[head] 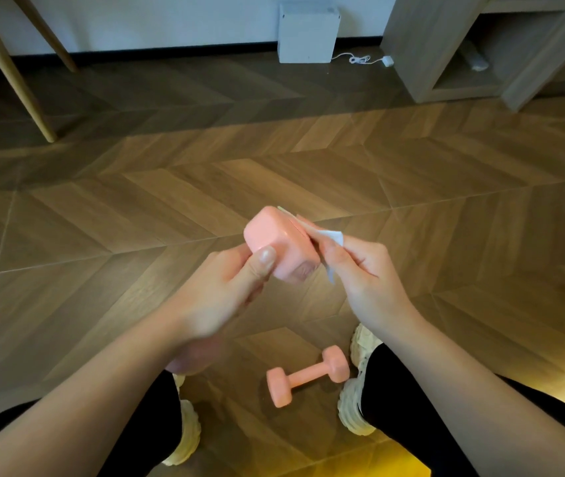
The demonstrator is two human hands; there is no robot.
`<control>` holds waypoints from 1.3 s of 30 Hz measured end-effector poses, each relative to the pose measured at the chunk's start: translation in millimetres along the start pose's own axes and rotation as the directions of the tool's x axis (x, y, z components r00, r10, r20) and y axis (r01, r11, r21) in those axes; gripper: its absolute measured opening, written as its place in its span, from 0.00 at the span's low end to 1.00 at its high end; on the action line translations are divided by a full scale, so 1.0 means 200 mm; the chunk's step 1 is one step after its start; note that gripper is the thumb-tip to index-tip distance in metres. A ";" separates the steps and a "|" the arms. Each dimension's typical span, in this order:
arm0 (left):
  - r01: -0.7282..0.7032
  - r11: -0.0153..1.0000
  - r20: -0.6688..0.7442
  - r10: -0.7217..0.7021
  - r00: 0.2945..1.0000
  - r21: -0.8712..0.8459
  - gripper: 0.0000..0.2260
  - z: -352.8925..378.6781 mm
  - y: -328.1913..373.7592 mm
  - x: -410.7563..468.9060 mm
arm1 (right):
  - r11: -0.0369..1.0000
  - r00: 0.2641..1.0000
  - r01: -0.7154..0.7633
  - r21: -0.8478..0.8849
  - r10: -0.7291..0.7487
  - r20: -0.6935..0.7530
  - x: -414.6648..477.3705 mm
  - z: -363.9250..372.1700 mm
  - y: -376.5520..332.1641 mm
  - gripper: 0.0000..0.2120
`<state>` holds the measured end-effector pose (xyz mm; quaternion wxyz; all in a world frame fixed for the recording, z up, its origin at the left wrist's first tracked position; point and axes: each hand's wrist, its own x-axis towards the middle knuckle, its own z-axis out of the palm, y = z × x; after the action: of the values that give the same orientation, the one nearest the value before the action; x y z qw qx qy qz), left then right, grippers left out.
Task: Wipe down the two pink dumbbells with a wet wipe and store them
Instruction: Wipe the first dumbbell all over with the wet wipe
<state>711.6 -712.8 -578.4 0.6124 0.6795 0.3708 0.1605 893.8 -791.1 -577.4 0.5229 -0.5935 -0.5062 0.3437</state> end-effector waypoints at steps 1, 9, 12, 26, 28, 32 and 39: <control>0.017 0.999 -0.015 -0.018 1.000 -0.043 0.28 0.00 0.00 0.00 | 1.000 1.000 0.010 -0.007 -0.010 -0.002 -0.01 0.00 0.00 0.18; 0.081 0.997 -0.080 -0.080 0.994 0.009 0.35 -0.05 -0.02 0.03 | 0.968 0.967 0.238 -0.080 -0.228 0.117 0.00 0.06 -0.04 0.15; 0.056 0.980 -0.012 -0.054 0.998 0.193 0.27 -0.03 0.00 0.03 | 0.993 0.994 0.095 -0.068 -0.092 0.058 0.04 0.06 -0.02 0.15; 0.070 0.995 -0.018 -0.069 0.997 0.070 0.29 -0.01 0.00 0.03 | 0.997 0.997 0.072 -0.018 -0.072 -0.005 0.03 0.06 -0.04 0.16; 0.046 0.993 0.010 -0.047 0.999 0.106 0.28 0.00 0.00 0.03 | 0.998 0.998 -0.054 -0.016 0.053 -0.019 0.06 0.05 -0.02 0.15; 0.059 0.963 0.057 -0.076 0.995 0.261 0.26 -0.01 0.02 0.05 | 0.987 0.987 -0.162 0.022 0.162 -0.012 0.06 0.04 0.00 0.16; 0.184 0.982 0.037 -0.185 0.982 0.042 0.28 0.03 -0.01 0.04 | 0.999 0.997 0.022 0.046 -0.025 0.070 0.02 0.05 0.00 0.15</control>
<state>720.6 -711.9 -582.5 0.6189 0.6570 0.4226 0.0821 885.5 -785.2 -578.3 0.5219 -0.5630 -0.5234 0.3698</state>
